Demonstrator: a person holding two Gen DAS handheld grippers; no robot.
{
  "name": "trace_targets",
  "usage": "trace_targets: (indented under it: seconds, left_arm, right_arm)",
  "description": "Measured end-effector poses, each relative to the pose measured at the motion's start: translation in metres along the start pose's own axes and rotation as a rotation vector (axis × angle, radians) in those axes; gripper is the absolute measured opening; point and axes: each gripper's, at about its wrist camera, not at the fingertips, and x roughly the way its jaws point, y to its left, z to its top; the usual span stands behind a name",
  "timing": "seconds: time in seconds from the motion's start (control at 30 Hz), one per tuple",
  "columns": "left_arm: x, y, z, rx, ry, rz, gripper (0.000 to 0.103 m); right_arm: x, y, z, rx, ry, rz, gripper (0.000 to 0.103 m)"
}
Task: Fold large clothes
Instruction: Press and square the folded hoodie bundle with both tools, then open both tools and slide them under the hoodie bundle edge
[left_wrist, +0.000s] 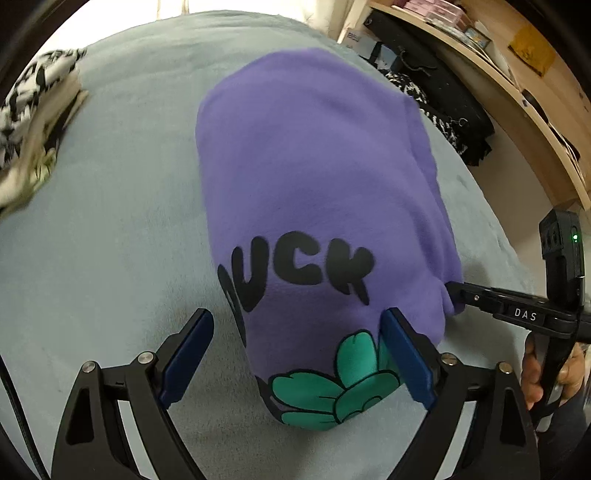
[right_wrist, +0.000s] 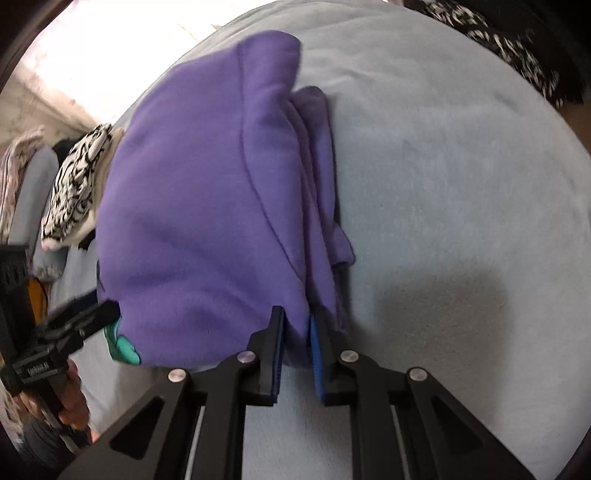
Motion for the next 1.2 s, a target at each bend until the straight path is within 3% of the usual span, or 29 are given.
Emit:
trace_targets:
  seconds: [0.13, 0.43, 0.5, 0.57, 0.67, 0.83, 1.0, 1.13, 1.2]
  left_arm:
    - [0.005, 0.007, -0.003, -0.004, -0.018, -0.005, 0.1]
    - [-0.01, 0.007, -0.003, -0.04, -0.034, 0.02, 0.1]
    - [-0.017, 0.006, -0.004, -0.047, -0.033, 0.019, 0.1]
    - [-0.024, 0.006, -0.006, -0.04, -0.039, 0.03, 0.1]
    - [-0.035, 0.005, -0.007, -0.024, -0.048, 0.062, 0.1]
    - [-0.048, 0.004, -0.01, -0.061, -0.057, 0.092, 0.1]
    - [-0.059, 0.007, -0.016, -0.076, -0.065, 0.077, 0.1]
    - [-0.062, 0.007, -0.019, -0.093, -0.064, 0.055, 0.1]
    - [-0.063, 0.009, -0.02, -0.105, -0.065, 0.041, 0.1]
  right_arm:
    - [0.008, 0.002, -0.001, 0.003, -0.01, -0.014, 0.012]
    - [-0.012, 0.001, -0.004, 0.02, -0.061, 0.01, 0.018]
    - [-0.019, 0.001, -0.003, 0.041, -0.075, 0.028, 0.026]
    - [-0.027, 0.003, -0.005, 0.054, -0.092, 0.057, 0.048]
    - [-0.034, 0.009, -0.007, 0.052, -0.105, 0.069, 0.07]
    - [-0.036, 0.018, -0.016, 0.036, -0.089, 0.074, 0.072]
    - [-0.041, 0.018, -0.024, 0.037, -0.102, 0.086, 0.076]
    - [-0.044, 0.021, -0.031, 0.011, -0.106, 0.091, 0.099]
    - [-0.045, 0.024, -0.033, -0.011, -0.1, 0.085, 0.103]
